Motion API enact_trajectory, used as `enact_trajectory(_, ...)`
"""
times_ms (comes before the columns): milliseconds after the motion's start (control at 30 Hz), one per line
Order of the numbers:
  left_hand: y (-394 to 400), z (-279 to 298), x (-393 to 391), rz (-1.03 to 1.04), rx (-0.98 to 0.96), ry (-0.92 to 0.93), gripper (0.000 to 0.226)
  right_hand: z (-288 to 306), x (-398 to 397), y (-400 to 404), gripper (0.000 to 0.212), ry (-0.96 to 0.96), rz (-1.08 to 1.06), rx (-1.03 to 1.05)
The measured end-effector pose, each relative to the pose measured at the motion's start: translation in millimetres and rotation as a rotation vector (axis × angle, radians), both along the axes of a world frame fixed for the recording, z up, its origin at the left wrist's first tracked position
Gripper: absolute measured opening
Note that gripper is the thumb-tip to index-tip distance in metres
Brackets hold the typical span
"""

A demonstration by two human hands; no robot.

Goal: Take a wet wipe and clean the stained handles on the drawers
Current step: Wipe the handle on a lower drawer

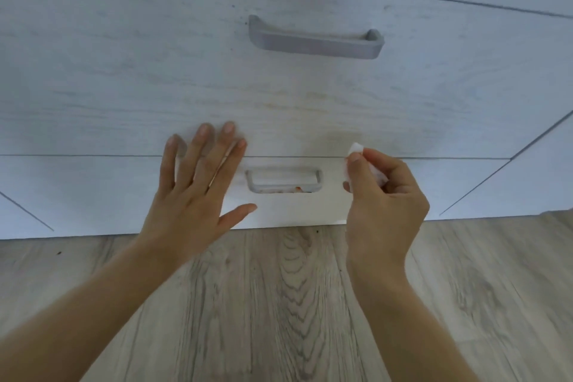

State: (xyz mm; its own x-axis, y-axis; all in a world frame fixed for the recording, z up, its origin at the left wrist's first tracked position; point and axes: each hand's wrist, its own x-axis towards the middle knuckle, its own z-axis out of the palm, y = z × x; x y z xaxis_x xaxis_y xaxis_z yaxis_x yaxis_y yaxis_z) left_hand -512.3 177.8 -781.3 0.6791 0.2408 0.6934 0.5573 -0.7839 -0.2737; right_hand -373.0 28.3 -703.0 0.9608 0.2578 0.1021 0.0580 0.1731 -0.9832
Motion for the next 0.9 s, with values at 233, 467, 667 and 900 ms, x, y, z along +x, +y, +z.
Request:
enact_trajectory(233,-0.5,-24.0,21.8,0.014,-0.049,-0.075,0.09,-42.2,5.4,-9.1,0.002,0.057,-0.003,-0.088)
enact_trajectory(467,3.9,-35.0,28.4,0.02,-0.04,-0.121,0.097,-53.8,5.5,8.0,0.006,0.149,0.12,-0.103)
enact_trajectory(667,6.3,-36.6,30.3,0.017,-0.022,-0.136,0.1,-55.5,1.4,14.7,0.007,0.213,0.101,-0.014)
enact_trajectory(900,7.6,-37.7,30.9,0.025,-0.013,-0.136,0.101,-54.5,4.9,15.0,0.008,0.291,0.123,0.001)
